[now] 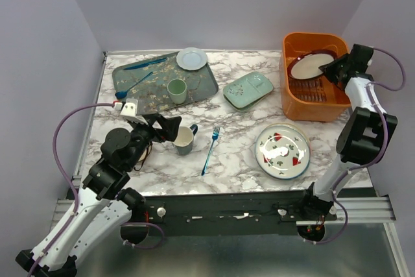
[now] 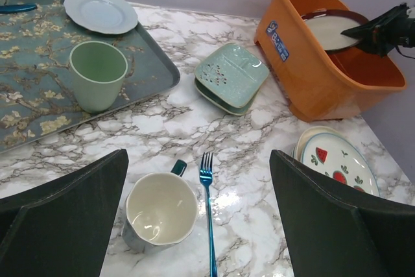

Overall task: Place the mixed dishes into the plastic bin
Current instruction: Place the plate in the plastic bin.

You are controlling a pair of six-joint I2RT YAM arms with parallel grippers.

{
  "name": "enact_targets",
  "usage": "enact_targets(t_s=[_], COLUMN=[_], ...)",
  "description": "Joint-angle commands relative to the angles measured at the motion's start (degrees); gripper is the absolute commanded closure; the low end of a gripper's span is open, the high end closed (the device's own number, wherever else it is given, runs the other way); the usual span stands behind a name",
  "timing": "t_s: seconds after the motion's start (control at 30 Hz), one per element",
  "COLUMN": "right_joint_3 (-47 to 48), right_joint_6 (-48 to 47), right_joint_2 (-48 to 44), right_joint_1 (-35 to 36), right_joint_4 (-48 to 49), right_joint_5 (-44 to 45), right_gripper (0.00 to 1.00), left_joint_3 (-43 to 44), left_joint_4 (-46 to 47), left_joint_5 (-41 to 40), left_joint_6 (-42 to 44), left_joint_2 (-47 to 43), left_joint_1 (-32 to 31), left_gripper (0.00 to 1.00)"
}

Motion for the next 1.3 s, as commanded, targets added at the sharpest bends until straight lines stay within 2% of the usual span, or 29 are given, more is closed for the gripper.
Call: enact_targets(t_s=[0.0,0.23,0.47,0.63,0.7,0.83,0.87,0.97,1.27], right_joint_3=[5.6,9.2,12.2,12.5,12.6,12.8,12.8,13.1,14.6], right_joint_6=[5.3,6.7,6.4,5.8,5.4,4.9,4.7,4.0,0.8], right_joint_2=[2.7,8.6,13.6,14.8,15.0,15.7,15.8,16.0,15.7], right_joint_1=[1.5,2.6,3.2,3.3,3.3,3.4,3.3,3.4,3.5], right_joint_4=[7.4,7.1,5.6,5.2,5.2,5.1,5.1,5.0,1.0], right_joint_5=[1.5,0.9,1.1,0.8,0.8,0.5,0.5,0.5,2.1], right_gripper=[0.99,0.98,0.77,0.65,0.56,0.50,0.44,0.34,0.24], left_joint_3=[-0.6,-0.6,-0.7,-0.7,-0.7,-0.7,-0.6,-0.6,-0.1], left_joint_4=[1.0,1.5,1.7,2.0,2.2,2.3,2.3,2.3,2.2], left_joint_5=[-0.6,0.3,1.1,1.8,2.2,2.7,2.9,3.5,4.2], left_joint_6=[1.0,1.4,1.6,1.7,1.7,1.7,1.7,1.7,1.4], left_joint_2=[-0.8,-0.5,-2.0,-2.0,-1.8,-1.5,-1.4,-1.5,-1.9], left_joint_1=[0.3,0.3,0.3,0.3,0.3,0.3,0.3,0.3,0.3], left_gripper=[0.01,0.01,0.01,0.01,0.01,0.01,0.01,0.01,0.01])
